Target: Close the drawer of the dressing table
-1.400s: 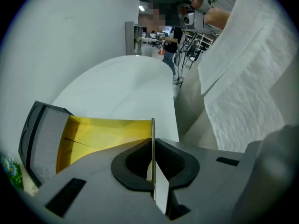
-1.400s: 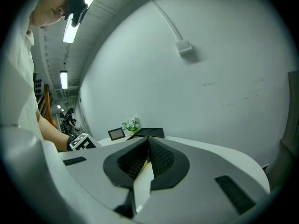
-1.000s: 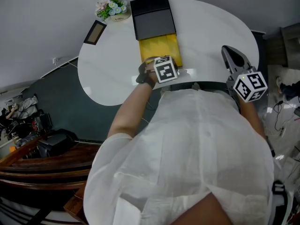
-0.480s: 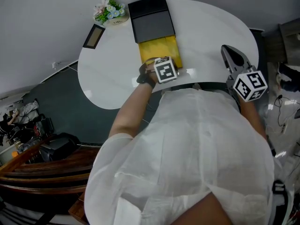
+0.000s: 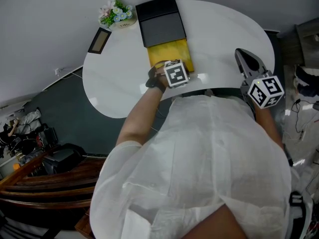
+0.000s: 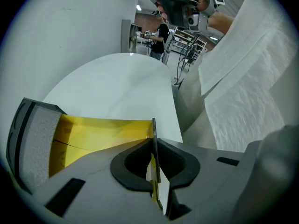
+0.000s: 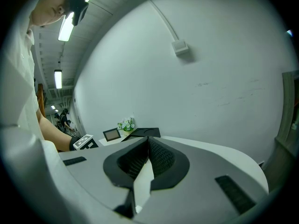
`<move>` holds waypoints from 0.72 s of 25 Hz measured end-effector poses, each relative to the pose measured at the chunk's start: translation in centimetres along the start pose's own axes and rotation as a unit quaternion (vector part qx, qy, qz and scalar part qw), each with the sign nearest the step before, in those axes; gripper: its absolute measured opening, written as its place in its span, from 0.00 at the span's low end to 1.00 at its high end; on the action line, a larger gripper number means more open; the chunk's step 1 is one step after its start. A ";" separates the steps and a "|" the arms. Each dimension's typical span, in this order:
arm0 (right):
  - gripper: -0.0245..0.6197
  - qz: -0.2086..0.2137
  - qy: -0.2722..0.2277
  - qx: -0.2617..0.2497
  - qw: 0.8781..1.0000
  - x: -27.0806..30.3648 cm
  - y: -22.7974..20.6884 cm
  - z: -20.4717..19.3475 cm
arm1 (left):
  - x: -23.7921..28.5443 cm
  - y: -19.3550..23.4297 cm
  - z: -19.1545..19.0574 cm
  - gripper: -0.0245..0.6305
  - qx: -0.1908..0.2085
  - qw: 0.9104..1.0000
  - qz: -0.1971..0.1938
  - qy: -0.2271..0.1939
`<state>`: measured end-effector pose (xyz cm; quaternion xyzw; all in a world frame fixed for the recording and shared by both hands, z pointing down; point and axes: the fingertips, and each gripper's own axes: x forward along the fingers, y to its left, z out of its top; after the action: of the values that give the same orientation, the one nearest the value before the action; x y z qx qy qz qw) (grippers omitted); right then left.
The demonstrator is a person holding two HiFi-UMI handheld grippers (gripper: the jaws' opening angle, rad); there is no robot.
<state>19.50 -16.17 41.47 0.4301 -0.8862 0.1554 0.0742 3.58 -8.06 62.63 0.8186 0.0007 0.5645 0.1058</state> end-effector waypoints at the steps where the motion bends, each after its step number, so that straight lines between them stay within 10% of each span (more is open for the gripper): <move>1: 0.05 0.000 0.000 0.000 1.000 0.0 0.1 0.0 | 0.0 0.0 0.0 0.09 0.000 1.000 0.000 0.001; 18: 0.05 -0.007 0.001 0.001 1.000 0.3 0.2 0.1 | -0.2 1.1 0.0 0.09 0.004 1.000 -0.004 -0.001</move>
<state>19.20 -16.29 41.43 0.4365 -0.8829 0.1559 0.0759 3.37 -9.19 62.69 0.8193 0.0058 0.5636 0.1048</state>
